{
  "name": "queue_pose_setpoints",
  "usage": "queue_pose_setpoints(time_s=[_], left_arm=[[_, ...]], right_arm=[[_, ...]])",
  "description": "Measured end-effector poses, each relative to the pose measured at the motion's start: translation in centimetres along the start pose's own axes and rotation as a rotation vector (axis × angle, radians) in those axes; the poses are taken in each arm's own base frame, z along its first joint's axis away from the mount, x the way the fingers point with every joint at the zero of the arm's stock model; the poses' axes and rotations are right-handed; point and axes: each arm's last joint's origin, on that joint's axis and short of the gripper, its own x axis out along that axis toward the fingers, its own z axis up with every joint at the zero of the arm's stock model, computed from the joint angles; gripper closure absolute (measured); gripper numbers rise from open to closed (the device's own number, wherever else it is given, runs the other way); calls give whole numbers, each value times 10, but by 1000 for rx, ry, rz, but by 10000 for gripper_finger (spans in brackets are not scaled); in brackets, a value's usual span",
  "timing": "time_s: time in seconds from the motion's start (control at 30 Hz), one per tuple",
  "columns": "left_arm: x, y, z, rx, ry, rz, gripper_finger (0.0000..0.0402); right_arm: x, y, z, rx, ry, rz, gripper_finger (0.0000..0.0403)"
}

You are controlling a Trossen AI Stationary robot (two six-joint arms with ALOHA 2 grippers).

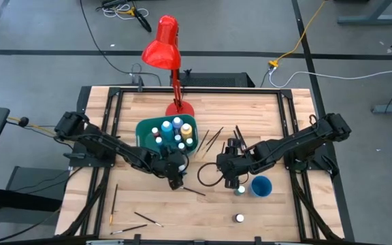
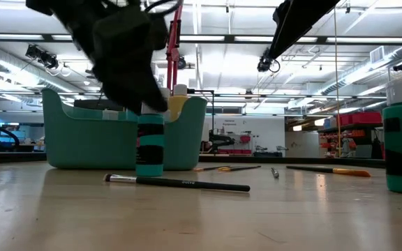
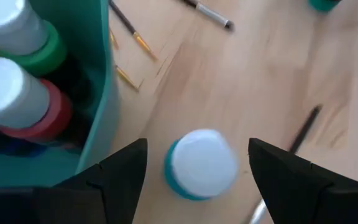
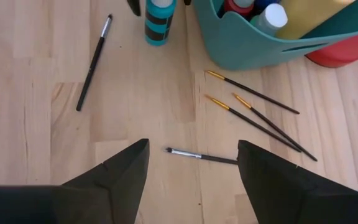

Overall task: Pick & Place Paint Supplies
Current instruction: Put the small light blue paint bottle into the green bin

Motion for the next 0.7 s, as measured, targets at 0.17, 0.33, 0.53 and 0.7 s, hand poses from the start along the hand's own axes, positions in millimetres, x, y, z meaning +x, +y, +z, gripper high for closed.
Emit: queue_pose_setpoints(time_s=[0.17, 0.33, 0.53, 0.7], left_arm=[[0, 0, 2, 9, -33, 25, 137], [-1, 0, 3, 15, -31, 19, 168], [-1, -1, 2, 7, -21, 3, 218], [-1, -2, 2, 7, -6, -21, 266]], right_arm=[[0, 0, 0, 0, 1, 0, 151], [0, 0, 0, 0, -1, 0, 151], [0, 0, 0, 0, -1, 0, 151], [0, 0, 0, 1, -1, 0, 151]])
